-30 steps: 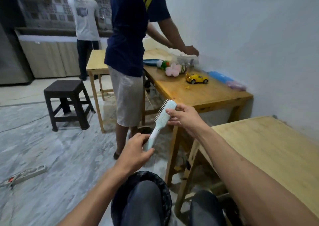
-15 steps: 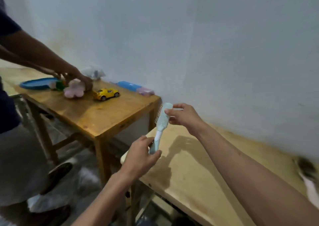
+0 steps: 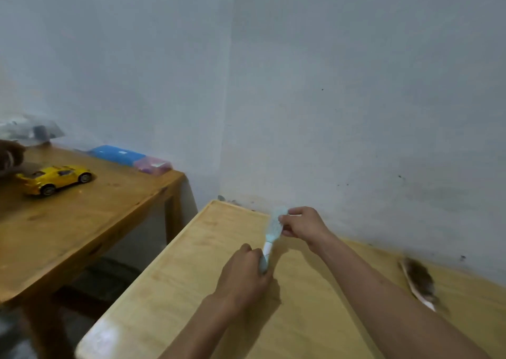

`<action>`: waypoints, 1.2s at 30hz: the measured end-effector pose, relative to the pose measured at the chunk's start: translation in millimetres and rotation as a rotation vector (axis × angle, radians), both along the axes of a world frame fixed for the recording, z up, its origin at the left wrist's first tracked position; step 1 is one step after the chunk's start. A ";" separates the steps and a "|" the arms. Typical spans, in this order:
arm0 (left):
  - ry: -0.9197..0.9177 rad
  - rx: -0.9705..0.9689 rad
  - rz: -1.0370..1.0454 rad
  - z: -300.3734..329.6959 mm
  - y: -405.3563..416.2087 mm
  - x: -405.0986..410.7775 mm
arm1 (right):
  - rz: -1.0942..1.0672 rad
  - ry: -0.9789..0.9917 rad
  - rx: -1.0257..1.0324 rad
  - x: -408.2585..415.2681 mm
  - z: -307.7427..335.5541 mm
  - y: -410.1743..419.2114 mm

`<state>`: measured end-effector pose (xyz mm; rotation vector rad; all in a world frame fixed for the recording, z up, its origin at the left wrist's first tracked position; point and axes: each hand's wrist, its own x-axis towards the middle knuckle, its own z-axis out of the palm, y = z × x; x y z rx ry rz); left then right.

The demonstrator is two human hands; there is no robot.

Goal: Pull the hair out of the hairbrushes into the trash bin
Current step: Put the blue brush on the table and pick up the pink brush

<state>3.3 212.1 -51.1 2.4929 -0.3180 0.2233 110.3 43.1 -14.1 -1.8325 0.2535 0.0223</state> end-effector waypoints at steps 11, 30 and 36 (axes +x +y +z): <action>0.027 0.082 -0.070 -6.7 -62.0 44.6 | -0.157 0.075 -0.141 42.1 -42.1 -54.2; -0.124 0.315 -0.017 7.4 -92.9 31.3 | -0.048 0.057 -0.392 2.7 0.0 -94.4; -0.060 0.198 -0.173 22.7 -154.3 -3.3 | -0.056 0.017 -0.558 -33.0 38.6 -166.8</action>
